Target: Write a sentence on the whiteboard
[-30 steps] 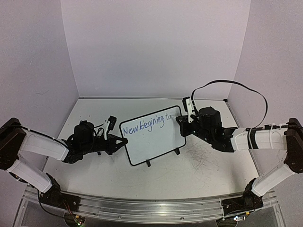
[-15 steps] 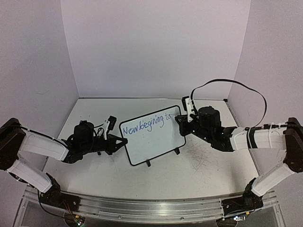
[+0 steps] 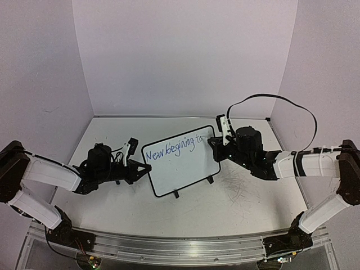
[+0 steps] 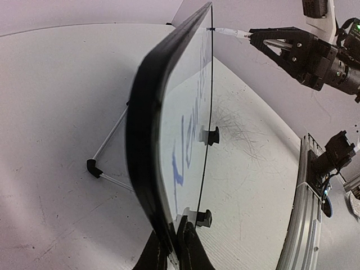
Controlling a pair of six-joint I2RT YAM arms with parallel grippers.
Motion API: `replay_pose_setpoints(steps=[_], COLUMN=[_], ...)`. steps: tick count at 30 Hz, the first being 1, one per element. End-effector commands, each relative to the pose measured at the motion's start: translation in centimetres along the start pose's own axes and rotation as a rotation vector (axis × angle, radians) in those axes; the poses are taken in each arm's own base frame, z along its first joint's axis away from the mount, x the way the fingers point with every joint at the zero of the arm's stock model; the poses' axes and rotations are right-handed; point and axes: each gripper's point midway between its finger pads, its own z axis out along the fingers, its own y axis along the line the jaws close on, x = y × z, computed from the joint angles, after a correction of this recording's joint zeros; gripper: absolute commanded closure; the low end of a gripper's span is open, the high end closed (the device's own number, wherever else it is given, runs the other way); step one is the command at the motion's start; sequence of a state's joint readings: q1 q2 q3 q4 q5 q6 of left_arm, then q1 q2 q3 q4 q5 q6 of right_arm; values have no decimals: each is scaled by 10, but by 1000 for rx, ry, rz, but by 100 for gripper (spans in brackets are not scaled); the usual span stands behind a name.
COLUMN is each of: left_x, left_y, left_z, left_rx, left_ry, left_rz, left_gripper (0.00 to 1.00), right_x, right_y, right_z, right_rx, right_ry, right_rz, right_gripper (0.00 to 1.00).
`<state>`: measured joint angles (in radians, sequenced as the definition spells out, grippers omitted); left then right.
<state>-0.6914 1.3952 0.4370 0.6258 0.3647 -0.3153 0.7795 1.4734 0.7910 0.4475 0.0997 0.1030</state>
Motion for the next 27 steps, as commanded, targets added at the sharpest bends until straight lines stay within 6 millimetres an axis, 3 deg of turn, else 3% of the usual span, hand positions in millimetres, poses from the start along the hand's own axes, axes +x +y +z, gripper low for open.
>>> replay_pose_setpoints(steps=[1,8,12,14,18,27], left_x=[10,11,12,12,14,12], left_y=[20,21,22,23,22,21], left_z=[-4,-4,-5,-6,-5,-6], left_rx=[-100,-104,-113,-115,-112,-109], left_ry=[29,28,28,28,35,28], left_rz=[20,21,19,17,15,13], left_gripper=[100,100,100,100,100,100], right_x=[3,0,-26,-29,-16,-25], right_y=[3,-2,-6,-11,-13,-11], right_z=[0,-3,-29,-37,-26,-12], right_rx=[-24,2,8,21,24,36], right_ry=[9,-2,-99,-118,-63,-75], right_rz=[10,10,26,40,29,11], right_gripper=[100,100,100,100,100,100])
